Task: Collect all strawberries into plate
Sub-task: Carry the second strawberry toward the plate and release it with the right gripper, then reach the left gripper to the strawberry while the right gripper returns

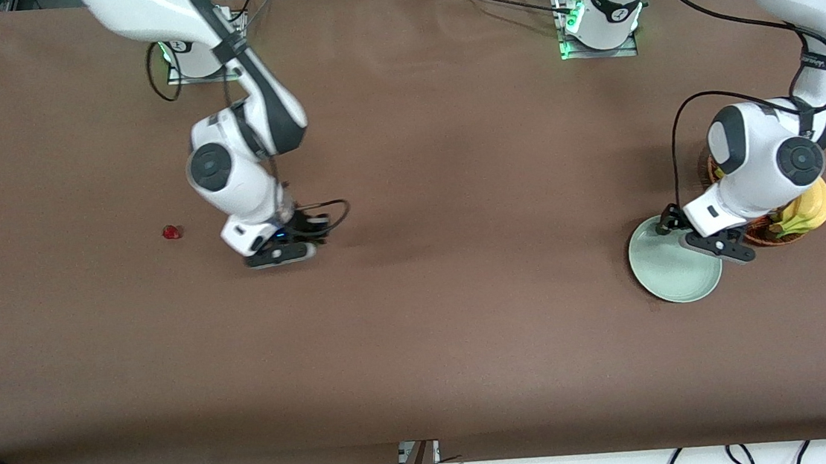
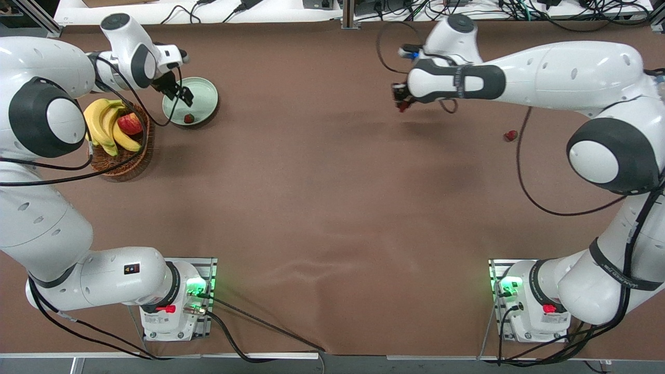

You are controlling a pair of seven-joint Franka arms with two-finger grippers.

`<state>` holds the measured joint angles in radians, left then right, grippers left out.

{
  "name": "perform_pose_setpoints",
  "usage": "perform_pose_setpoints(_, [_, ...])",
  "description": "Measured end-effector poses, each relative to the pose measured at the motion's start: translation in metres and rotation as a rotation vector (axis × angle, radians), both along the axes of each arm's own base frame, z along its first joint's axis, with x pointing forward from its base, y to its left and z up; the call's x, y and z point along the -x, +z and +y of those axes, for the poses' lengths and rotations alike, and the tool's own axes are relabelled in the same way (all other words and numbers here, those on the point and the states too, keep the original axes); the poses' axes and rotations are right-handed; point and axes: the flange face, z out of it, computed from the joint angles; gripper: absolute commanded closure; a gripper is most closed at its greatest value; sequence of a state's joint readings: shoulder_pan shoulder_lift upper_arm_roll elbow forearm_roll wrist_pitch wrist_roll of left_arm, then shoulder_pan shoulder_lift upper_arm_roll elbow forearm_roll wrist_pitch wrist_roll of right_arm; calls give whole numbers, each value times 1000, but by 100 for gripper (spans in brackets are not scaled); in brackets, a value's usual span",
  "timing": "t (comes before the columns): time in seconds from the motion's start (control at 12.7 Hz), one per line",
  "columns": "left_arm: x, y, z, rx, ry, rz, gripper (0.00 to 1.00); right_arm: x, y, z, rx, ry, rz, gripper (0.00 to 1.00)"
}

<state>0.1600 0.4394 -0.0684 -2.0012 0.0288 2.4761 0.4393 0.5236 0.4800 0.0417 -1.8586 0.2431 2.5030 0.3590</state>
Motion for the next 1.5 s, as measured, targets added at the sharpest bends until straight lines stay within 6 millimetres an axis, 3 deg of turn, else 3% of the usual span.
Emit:
perform_pose_setpoints(0.24, [-11,13,-5,55,54,-31,0,12,38,132,-143,-150,-6,73])
perform_pose_setpoints(0.32, [-11,12,-13,83,72,-30,0,23,49,173,-192,-207,6,55])
perform_pose_setpoints(0.4, [-11,10,-23,102,86,-26,0,37,60,210,-240,-269,26,12])
perform_pose_setpoints(0.47, [-11,9,-34,111,102,-21,0,51,73,240,-290,-336,45,0])
perform_pose_setpoints(0.63, [-12,7,-50,117,115,-14,0,63,104,269,-383,-435,62,0])
perform_pose_setpoints(0.79, [-11,3,-51,118,117,-8,0,58,122,270,-419,-472,61,0])
perform_pose_setpoints(1.03, [-9,-6,-54,120,112,14,0,48,122,263,-420,-489,55,0])
perform_pose_setpoints(1.19, [-1,-20,-83,139,135,59,0,32,119,248,-389,-490,52,0])
perform_pose_setpoints(1.34, [15,-31,-128,158,228,132,0,3,113,214,-291,-405,51,0])
perform_pose_setpoints(1.5, [36,-38,-164,156,342,200,0,-32,104,159,-156,-272,50,0])
